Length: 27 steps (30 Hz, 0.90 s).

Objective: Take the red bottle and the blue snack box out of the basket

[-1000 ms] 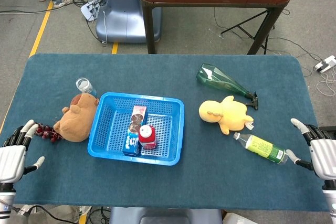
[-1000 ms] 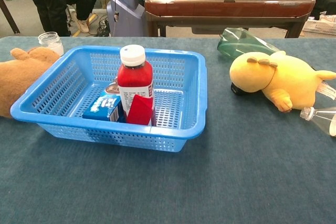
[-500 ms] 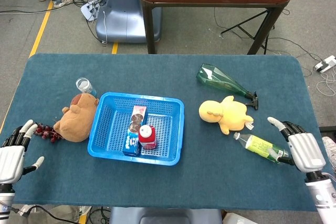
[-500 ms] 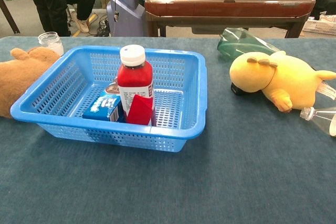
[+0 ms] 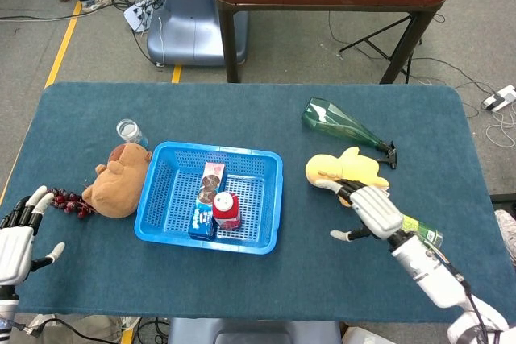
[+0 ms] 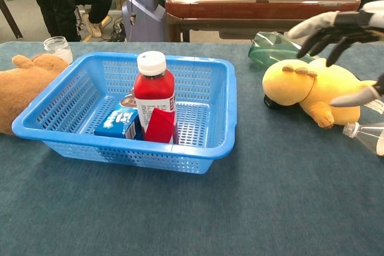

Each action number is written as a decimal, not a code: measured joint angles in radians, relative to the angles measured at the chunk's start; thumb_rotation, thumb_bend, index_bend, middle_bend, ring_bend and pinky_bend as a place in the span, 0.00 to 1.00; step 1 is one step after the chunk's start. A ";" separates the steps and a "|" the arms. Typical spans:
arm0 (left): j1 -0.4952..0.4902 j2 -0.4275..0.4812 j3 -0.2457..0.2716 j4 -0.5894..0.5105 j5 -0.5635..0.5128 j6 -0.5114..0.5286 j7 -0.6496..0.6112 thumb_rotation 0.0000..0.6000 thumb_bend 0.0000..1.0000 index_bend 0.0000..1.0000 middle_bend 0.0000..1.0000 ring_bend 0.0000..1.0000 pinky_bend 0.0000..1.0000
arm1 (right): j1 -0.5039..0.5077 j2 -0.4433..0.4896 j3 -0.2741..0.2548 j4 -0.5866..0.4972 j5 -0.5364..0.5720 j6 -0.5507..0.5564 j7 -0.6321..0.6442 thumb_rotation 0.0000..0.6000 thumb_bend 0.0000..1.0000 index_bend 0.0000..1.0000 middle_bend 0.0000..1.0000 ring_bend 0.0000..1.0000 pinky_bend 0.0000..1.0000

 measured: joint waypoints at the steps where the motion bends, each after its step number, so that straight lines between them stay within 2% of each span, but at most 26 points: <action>1: 0.001 0.001 0.001 0.001 0.001 0.000 -0.001 1.00 0.24 0.12 0.07 0.08 0.19 | 0.018 -0.011 0.006 -0.004 0.010 -0.019 0.015 1.00 0.01 0.15 0.24 0.19 0.29; 5: 0.002 0.003 0.000 0.002 0.002 0.002 -0.004 1.00 0.24 0.12 0.07 0.08 0.19 | 0.087 -0.069 0.037 -0.014 0.070 -0.095 0.066 1.00 0.00 0.14 0.24 0.18 0.29; 11: 0.004 0.005 0.000 0.004 0.003 0.002 -0.006 1.00 0.24 0.12 0.07 0.08 0.19 | 0.179 -0.172 0.084 0.018 0.169 -0.173 0.041 1.00 0.00 0.14 0.24 0.18 0.29; 27: 0.022 0.019 -0.003 0.015 -0.008 0.017 -0.033 1.00 0.24 0.12 0.07 0.08 0.19 | 0.358 -0.429 0.155 0.218 0.328 -0.278 -0.045 1.00 0.00 0.14 0.23 0.18 0.29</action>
